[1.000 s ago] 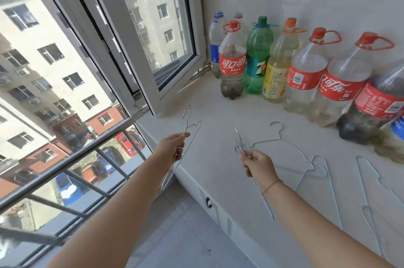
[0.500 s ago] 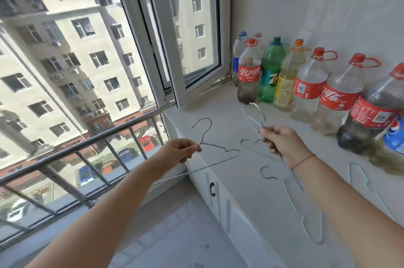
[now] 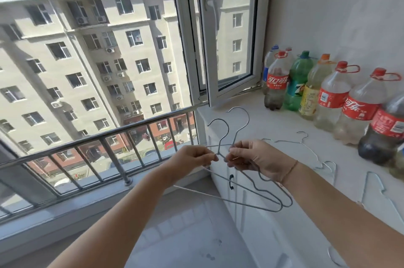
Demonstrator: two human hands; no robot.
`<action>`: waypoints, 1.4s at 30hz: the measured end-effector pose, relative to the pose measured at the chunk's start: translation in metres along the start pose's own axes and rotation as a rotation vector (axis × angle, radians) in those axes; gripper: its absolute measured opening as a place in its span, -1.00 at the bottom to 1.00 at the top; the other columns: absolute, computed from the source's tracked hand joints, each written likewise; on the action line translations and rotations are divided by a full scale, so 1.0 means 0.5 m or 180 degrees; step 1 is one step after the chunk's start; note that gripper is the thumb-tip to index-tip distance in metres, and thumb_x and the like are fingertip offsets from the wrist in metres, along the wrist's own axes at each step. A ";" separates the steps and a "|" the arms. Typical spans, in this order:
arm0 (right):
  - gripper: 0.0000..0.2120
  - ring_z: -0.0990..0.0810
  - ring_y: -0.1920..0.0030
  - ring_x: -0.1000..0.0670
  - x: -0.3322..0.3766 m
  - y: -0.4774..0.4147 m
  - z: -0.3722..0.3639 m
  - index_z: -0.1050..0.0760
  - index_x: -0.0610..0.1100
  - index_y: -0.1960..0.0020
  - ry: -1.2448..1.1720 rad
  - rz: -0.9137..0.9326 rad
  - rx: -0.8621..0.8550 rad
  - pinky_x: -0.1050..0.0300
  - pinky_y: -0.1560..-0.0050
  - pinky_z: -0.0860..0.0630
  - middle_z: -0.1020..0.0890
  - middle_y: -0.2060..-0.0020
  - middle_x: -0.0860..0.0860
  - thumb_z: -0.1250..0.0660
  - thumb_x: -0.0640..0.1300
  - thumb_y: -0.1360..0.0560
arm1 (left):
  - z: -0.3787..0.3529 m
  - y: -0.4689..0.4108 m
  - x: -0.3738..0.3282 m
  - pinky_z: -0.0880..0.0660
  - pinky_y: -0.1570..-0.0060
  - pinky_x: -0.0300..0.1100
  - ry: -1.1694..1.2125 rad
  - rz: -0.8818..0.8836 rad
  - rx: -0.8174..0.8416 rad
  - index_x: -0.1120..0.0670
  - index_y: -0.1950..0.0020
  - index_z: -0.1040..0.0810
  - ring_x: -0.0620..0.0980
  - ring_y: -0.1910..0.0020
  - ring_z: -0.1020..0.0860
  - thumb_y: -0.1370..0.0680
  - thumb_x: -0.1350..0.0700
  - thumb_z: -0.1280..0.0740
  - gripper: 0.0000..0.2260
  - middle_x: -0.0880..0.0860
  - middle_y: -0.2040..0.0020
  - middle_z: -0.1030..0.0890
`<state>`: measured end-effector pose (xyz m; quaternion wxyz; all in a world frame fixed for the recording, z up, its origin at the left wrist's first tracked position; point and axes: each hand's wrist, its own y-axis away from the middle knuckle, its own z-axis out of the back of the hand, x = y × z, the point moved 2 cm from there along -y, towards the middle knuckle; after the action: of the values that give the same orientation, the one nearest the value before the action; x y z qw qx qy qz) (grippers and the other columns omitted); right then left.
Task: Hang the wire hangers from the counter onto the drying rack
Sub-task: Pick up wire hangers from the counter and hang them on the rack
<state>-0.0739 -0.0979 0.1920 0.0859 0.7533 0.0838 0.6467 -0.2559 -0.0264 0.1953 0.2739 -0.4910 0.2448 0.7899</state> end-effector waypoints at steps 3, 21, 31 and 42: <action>-0.90 -0.64 0.29 -0.02 0.004 0.010 -0.056 -0.46 -0.21 0.14 -0.0265 0.0004 0.0162 0.23 0.30 -0.58 -0.65 0.22 -0.20 -0.35 -0.36 -0.42 | 0.029 0.042 -0.005 -0.46 0.10 -0.45 0.0007 -0.0042 -0.0228 0.08 0.07 -0.64 -0.31 0.28 -0.53 -0.54 0.16 -0.32 -0.90 -0.06 0.23 -0.61; -0.86 -0.65 0.16 -0.13 0.113 0.029 -0.547 -0.53 -0.31 -0.01 -0.0290 0.0722 0.0246 0.06 0.07 -0.62 -0.65 0.17 -0.23 -0.30 -0.32 -0.47 | 0.268 0.363 -0.041 -0.55 0.11 -0.19 0.1967 0.0289 -0.1705 0.18 -0.04 -0.63 -0.01 0.19 -0.61 -0.53 0.13 -0.34 -0.83 0.06 0.20 -0.66; -0.88 -0.39 0.44 0.05 0.295 0.029 -0.750 -0.57 -0.26 0.08 -0.0273 0.1290 0.0222 0.21 0.40 -0.29 -0.53 0.44 -0.05 -0.28 -0.24 -0.51 | 0.512 0.525 -0.174 -0.48 0.40 -0.26 0.1604 -0.0201 -0.2528 0.26 -0.02 -0.61 -0.06 0.42 -0.48 -0.54 0.20 -0.32 -0.84 0.08 0.31 -0.56; -0.83 -0.32 0.55 0.10 0.500 -0.087 -0.916 -0.53 -0.20 0.24 0.0201 0.1802 0.0026 0.32 0.61 -0.21 -0.48 0.46 -0.06 -0.26 -0.26 -0.52 | 0.805 0.592 -0.254 -0.38 0.63 -0.33 0.1791 -0.0055 -0.3345 0.25 -0.04 -0.57 -0.09 0.38 -0.48 -0.54 0.18 -0.31 -0.84 0.07 0.26 -0.56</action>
<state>-0.4898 0.0136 0.4899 -0.1038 0.7265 -0.1246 0.6677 -0.6667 -0.0031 0.5059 -0.0747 -0.7531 -0.1198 0.6426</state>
